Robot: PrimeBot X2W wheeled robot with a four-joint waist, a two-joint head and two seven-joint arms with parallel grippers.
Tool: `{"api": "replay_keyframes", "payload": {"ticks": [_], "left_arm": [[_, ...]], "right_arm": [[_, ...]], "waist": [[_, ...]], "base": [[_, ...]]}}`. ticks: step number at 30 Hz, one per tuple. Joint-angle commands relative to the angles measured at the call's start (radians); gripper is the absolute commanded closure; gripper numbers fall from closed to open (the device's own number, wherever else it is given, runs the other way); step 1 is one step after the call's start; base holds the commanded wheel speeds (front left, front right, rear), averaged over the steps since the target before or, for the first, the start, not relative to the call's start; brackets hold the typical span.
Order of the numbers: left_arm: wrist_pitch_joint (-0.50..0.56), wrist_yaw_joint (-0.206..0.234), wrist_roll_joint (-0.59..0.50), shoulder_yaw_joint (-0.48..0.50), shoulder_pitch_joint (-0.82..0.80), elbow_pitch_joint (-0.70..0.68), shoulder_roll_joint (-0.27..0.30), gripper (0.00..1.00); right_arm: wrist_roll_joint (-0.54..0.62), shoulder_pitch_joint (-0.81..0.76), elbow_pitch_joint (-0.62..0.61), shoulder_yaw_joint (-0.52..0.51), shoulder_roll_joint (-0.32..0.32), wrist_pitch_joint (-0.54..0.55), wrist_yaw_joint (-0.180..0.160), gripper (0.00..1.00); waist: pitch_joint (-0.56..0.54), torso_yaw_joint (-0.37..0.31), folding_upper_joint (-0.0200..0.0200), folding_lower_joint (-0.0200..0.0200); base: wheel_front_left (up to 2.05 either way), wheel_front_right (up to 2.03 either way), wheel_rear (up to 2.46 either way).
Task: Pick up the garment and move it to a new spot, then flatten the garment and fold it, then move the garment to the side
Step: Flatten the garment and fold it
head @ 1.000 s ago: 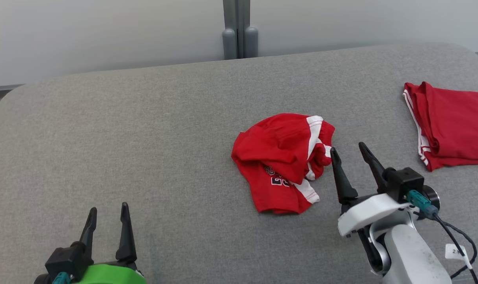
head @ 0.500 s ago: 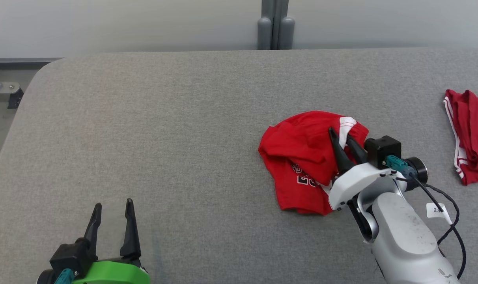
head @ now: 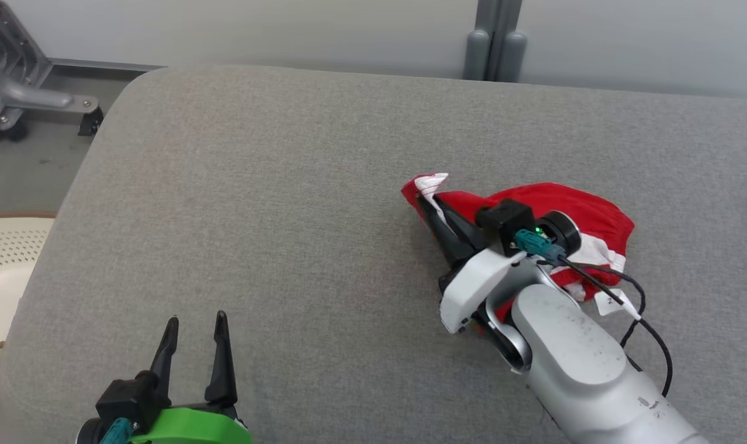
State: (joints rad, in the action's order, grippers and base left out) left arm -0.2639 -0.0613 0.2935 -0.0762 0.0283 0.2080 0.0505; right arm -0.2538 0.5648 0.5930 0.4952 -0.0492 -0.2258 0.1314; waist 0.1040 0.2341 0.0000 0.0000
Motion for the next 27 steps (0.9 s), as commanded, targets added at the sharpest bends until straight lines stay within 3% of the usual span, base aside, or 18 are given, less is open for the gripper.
{"api": "replay_keyframes", "payload": {"ticks": [1, 7, 13, 14, 15, 22, 27], "left_arm": [[0.000, 0.010, 0.007, -0.011, -0.021, 0.002, 0.001, 0.00], [0.000, 0.022, 0.038, -0.051, -0.030, 0.008, 0.001, 0.00], [0.000, 0.037, 0.050, -0.068, -0.016, 0.007, 0.001, 0.00], [0.000, 0.037, 0.051, -0.069, -0.014, 0.007, 0.001, 0.00], [0.000, 0.040, 0.053, -0.069, -0.012, 0.006, 0.001, 0.00], [0.000, 0.037, 0.039, -0.060, -0.012, 0.002, 0.001, 0.00], [0.000, 0.036, 0.026, -0.041, -0.019, -0.008, 0.001, 0.00]], "right_arm": [[-0.019, 0.021, 0.014, 0.035, -0.003, 0.010, -0.002, 1.00], [-0.050, 0.064, 0.102, 0.169, -0.003, 0.040, -0.002, 1.00], [-0.103, 0.053, 0.145, 0.250, -0.003, 0.037, -0.002, 1.00], [-0.105, 0.055, 0.150, 0.255, -0.003, 0.032, -0.002, 0.65], [-0.106, 0.056, 0.153, 0.271, -0.003, 0.027, -0.002, 0.00], [-0.162, 0.062, 0.111, 0.369, -0.003, 0.008, -0.002, 0.00], [-0.175, 0.079, 0.083, 0.322, -0.004, -0.023, -0.002, 0.00]], "waist": [[0.009, 0.048, 0.0000, 0.0000], [0.027, 0.123, 0.0000, 0.0000], [0.031, 0.153, 0.0000, 0.0000], [0.031, 0.154, 0.0000, 0.0000], [0.030, 0.152, 0.0000, 0.0000], [0.015, 0.088, 0.0000, 0.0000], [0.001, 0.007, 0.0000, 0.0000]], "base": [[0.00, 0.00, 0.00], [0.00, 0.00, 0.00], [0.00, 0.00, 0.00], [0.00, 0.00, 0.00], [0.00, 0.00, 0.00], [0.00, 0.00, 0.00], [0.00, 0.00, 0.00]]}}
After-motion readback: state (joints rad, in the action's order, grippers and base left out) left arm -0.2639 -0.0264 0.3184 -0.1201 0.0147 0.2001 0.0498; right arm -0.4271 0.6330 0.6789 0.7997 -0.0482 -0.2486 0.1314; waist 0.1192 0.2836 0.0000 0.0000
